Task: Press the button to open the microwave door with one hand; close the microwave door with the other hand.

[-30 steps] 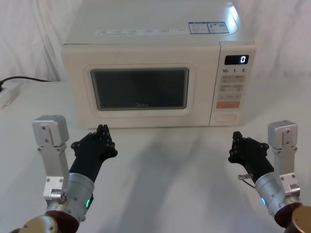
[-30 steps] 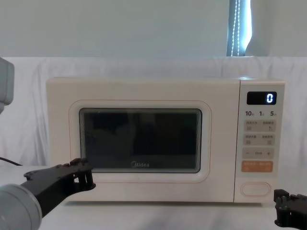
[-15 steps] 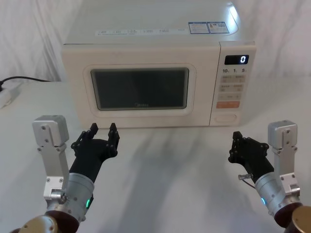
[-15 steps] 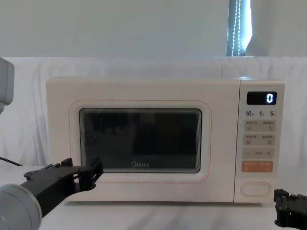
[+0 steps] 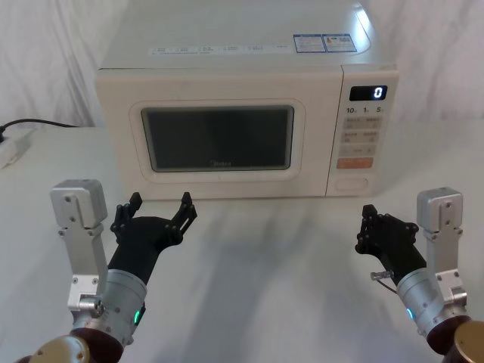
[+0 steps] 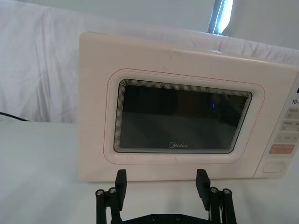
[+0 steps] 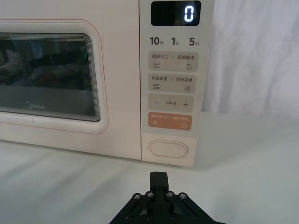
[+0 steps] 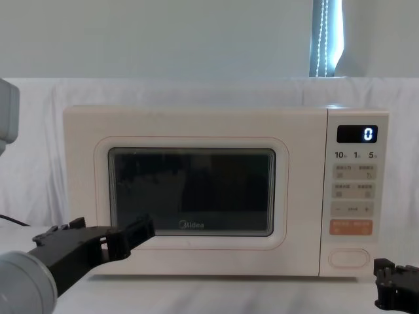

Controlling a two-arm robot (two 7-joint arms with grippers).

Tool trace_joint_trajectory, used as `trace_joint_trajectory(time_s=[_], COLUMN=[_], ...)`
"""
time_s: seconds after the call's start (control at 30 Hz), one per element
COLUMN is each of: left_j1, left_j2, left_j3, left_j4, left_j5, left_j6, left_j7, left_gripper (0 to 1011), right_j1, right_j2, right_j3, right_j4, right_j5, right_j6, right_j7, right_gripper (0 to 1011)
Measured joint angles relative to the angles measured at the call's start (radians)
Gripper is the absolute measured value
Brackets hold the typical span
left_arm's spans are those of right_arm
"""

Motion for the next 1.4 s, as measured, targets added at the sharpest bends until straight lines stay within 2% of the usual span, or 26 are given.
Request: trace_joint_trajectory(time_s=[0.1, 0.37, 0.4, 0.57, 0.6, 0.7, 0.73, 0.83, 0.87, 1.17, 1.3, 1.4], left_j1=[0.0, 0.0, 0.0, 0.0, 0.0, 0.0, 0.0, 0.0, 0.0, 0.0, 0.0, 0.0], left_j2=[0.0, 0.0, 0.0, 0.0, 0.0, 0.0, 0.0, 0.0, 0.0, 0.0, 0.0, 0.0], left_j3=[0.0, 0.0, 0.0, 0.0, 0.0, 0.0, 0.0, 0.0, 0.0, 0.0, 0.0, 0.0], left_j4=[0.0, 0.0, 0.0, 0.0, 0.0, 0.0, 0.0, 0.0, 0.0, 0.0, 0.0, 0.0], left_j5=[0.0, 0.0, 0.0, 0.0, 0.0, 0.0, 0.0, 0.0, 0.0, 0.0, 0.0, 0.0], left_j6=[0.0, 0.0, 0.0, 0.0, 0.0, 0.0, 0.0, 0.0, 0.0, 0.0, 0.0, 0.0], left_j7=[0.0, 0.0, 0.0, 0.0, 0.0, 0.0, 0.0, 0.0, 0.0, 0.0, 0.0, 0.0], left_gripper=[1001, 1001, 1001, 1001, 1001, 1001, 1001, 1001, 1001, 1001, 1001, 1001], right_j1=[0.0, 0.0, 0.0, 0.0, 0.0, 0.0, 0.0, 0.0, 0.0, 0.0, 0.0, 0.0], right_j2=[0.0, 0.0, 0.0, 0.0, 0.0, 0.0, 0.0, 0.0, 0.0, 0.0, 0.0, 0.0], right_j3=[0.0, 0.0, 0.0, 0.0, 0.0, 0.0, 0.0, 0.0, 0.0, 0.0, 0.0, 0.0], right_j4=[0.0, 0.0, 0.0, 0.0, 0.0, 0.0, 0.0, 0.0, 0.0, 0.0, 0.0, 0.0], right_j5=[0.0, 0.0, 0.0, 0.0, 0.0, 0.0, 0.0, 0.0, 0.0, 0.0, 0.0, 0.0], right_j6=[0.0, 0.0, 0.0, 0.0, 0.0, 0.0, 0.0, 0.0, 0.0, 0.0, 0.0, 0.0], right_j7=[0.0, 0.0, 0.0, 0.0, 0.0, 0.0, 0.0, 0.0, 0.0, 0.0, 0.0, 0.0], right_gripper=[0, 171, 226, 361, 417, 474, 533, 601, 659, 929, 1002, 1002])
